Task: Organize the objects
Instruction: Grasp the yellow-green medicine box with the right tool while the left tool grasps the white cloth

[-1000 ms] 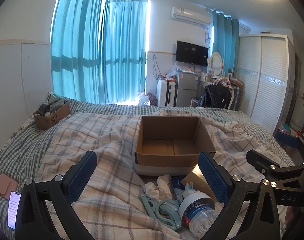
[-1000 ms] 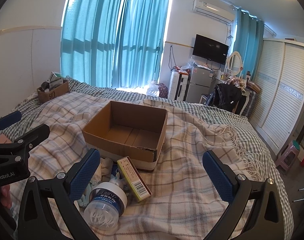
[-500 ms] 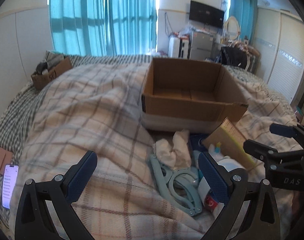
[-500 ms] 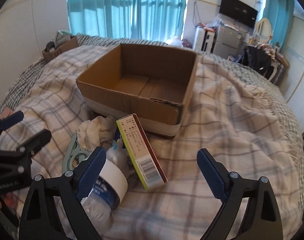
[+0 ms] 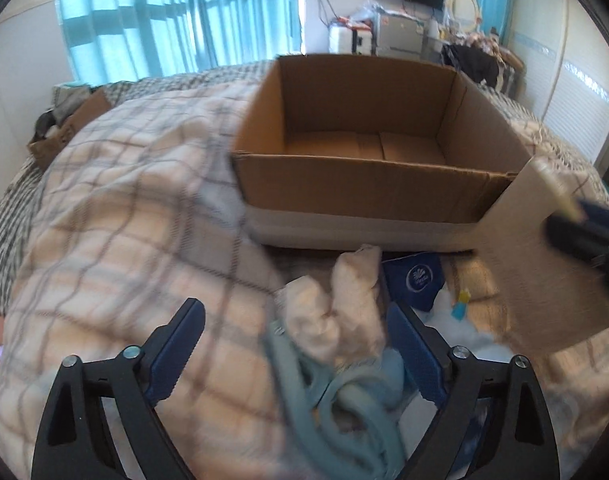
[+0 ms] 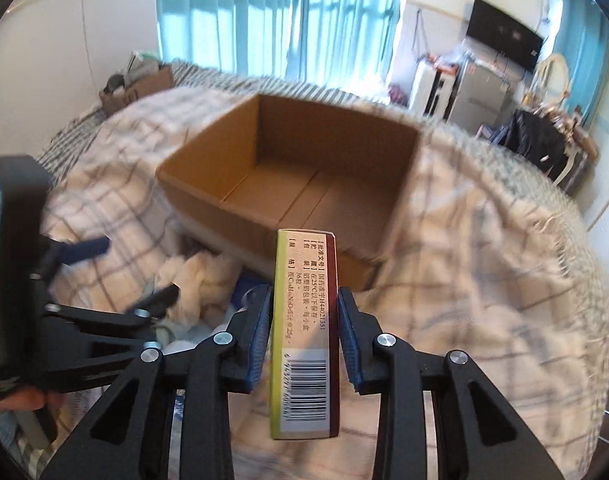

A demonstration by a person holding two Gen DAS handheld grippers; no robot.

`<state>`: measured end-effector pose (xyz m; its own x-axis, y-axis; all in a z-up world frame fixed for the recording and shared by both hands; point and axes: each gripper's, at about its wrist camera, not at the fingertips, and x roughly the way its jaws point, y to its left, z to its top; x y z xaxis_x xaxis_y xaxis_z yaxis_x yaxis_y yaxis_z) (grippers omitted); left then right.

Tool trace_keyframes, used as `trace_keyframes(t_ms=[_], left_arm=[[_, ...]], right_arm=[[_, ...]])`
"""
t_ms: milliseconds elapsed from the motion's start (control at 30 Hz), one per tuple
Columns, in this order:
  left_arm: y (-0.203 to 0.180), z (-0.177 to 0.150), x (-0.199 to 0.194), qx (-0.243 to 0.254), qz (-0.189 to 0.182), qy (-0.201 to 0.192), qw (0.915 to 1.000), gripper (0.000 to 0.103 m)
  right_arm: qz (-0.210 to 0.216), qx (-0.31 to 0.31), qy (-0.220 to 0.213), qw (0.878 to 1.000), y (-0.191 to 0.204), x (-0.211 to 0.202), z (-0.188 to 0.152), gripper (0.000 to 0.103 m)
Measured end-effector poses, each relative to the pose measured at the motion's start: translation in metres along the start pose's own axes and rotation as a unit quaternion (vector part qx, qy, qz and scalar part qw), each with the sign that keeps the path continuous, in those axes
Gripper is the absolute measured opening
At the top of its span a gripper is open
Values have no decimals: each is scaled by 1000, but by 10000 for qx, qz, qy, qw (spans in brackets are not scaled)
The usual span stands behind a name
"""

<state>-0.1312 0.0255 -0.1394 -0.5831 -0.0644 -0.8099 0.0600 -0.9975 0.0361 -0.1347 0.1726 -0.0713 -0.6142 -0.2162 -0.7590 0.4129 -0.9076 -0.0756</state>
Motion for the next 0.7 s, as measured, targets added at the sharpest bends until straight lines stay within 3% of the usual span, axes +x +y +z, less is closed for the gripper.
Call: trace_keyframes(t_ms=[100, 233, 300, 333, 533, 700], left_arm=[[-7, 7, 20, -32, -77, 214, 9997, 90], [-8, 8, 37, -146, -248, 493, 9984, 66], [-6, 6, 38, -215, -404, 550, 9974, 50], [-6, 5, 38, -192, -391, 566, 9974, 37], [-5, -5, 21, -108, -523, 469, 9975, 18], [1, -2, -19, -162, -615, 56, 9980, 16]], right_arm=[[87, 122, -66, 9999, -11, -1, 1, 31], [139, 181, -37, 9997, -18, 3, -3, 31], [145, 213, -5, 9997, -21, 6, -4, 31], [157, 233, -5, 9996, -22, 6, -5, 31], [49, 201, -86, 9997, -19, -4, -10, 31], [-95, -52, -327, 9994, -12, -29, 0, 31]])
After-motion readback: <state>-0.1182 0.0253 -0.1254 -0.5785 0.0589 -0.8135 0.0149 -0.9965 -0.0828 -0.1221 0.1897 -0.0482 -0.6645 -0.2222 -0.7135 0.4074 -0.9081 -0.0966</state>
